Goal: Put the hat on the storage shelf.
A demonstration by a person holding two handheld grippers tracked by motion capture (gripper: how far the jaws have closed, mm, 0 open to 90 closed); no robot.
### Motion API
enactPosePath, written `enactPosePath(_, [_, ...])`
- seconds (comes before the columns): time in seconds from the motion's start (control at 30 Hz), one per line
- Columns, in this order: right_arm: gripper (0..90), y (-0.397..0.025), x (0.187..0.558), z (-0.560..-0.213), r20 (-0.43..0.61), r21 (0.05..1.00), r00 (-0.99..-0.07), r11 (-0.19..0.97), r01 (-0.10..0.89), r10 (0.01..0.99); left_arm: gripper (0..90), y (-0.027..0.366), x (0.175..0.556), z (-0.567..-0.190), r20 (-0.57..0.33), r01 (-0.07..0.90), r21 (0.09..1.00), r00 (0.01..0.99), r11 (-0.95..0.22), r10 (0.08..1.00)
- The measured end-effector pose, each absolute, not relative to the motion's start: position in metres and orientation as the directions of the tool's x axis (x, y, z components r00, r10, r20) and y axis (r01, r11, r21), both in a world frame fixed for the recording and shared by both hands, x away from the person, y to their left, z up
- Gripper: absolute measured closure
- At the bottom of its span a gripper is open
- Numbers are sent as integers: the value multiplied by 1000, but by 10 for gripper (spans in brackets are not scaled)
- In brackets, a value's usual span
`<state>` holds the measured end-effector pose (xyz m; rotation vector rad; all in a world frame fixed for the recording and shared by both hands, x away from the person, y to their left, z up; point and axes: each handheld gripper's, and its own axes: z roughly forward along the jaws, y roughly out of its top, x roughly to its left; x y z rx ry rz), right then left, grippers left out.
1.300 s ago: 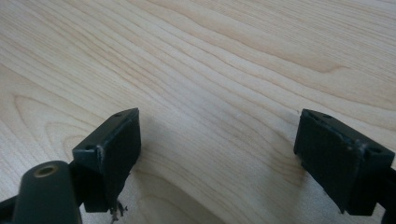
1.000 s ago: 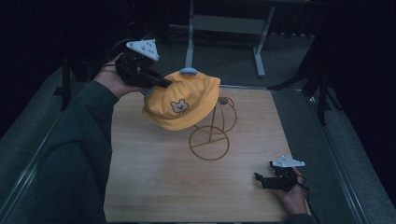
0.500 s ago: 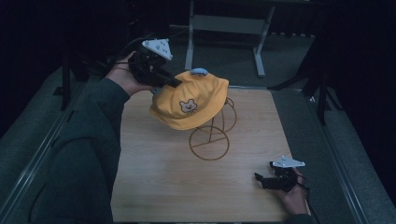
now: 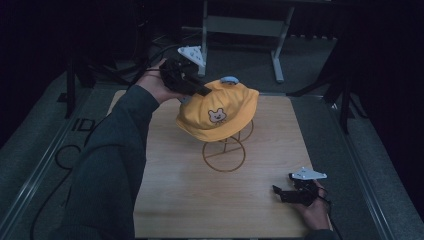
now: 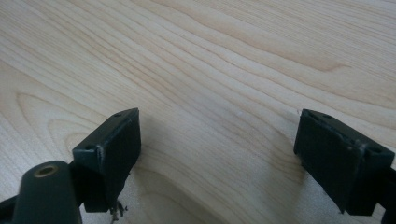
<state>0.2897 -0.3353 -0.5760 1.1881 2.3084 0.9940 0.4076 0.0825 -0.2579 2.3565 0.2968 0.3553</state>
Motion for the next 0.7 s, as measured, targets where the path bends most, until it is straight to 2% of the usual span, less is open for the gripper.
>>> enactPosePath(0.23, [147, -335, 290, -576, 2, 726, -582, 399, 560, 813, 822, 67, 412, -266, 173, 110, 716, 928, -689, 329])
enactPosePath(0.43, [147, -335, 290, -576, 3, 727, -581, 397, 560, 814, 815, 53, 417, -277, 210, 116, 693, 912, -711, 353])
enactPosePath(0.7, [147, -335, 290, -576, 2, 727, -582, 398, 559, 813, 802, 36, 420, -288, 214, 115, 688, 911, -717, 352])
